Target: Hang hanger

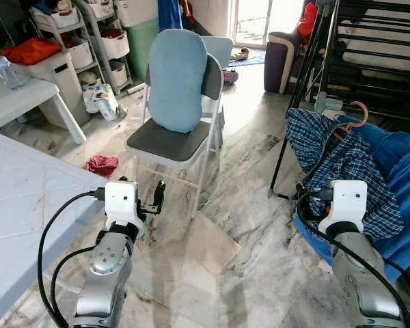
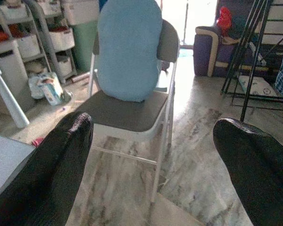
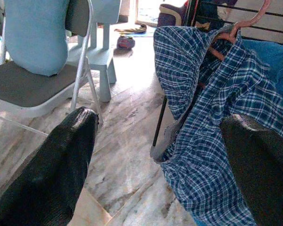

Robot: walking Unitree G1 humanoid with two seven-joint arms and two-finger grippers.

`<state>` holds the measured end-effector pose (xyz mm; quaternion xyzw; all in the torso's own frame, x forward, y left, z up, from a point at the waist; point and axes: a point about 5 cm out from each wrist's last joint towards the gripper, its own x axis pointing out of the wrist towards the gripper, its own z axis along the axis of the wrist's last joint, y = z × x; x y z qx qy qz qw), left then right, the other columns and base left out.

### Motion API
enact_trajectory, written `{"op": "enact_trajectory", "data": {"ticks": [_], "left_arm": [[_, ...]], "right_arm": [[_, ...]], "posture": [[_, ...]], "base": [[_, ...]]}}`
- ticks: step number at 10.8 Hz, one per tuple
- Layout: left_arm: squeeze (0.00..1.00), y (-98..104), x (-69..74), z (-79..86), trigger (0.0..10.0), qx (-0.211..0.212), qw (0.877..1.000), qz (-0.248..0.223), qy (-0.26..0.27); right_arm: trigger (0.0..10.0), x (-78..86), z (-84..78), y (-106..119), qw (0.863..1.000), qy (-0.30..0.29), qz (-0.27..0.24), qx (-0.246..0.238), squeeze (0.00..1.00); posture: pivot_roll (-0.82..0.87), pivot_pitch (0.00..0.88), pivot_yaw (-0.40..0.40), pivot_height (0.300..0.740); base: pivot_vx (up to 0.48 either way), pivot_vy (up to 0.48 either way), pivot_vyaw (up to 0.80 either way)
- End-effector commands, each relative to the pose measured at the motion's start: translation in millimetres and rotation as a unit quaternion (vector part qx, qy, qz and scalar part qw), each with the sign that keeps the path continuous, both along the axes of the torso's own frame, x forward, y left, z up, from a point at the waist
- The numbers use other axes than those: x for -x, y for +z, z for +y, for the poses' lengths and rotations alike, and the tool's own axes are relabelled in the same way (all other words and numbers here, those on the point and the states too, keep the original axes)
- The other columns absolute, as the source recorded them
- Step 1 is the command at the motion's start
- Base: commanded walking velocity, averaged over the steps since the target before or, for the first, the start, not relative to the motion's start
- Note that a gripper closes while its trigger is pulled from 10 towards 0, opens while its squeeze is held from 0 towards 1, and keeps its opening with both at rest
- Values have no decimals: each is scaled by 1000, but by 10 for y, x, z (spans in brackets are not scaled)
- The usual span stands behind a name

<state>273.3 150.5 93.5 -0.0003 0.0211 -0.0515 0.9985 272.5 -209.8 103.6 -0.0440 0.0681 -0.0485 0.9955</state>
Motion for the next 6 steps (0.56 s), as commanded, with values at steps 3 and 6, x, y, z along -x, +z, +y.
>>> {"op": "enact_trajectory", "data": {"ticks": [3, 6], "left_arm": [[0, -26, 3, 7, 10000, 17, 1000, 18, -4], [0, -43, 10, -13, 10000, 18, 1000, 23, -8]], "right_arm": [[10000, 5, -12, 8, 1000, -8, 3, -4, 1000], [10000, -7, -15, 8, 1000, -6, 5, -1, 502]], "posture": [[-93, 0, 46, 740], [-93, 0, 44, 740]], "base": [[0, 0, 0], [0, 0, -669]]}}
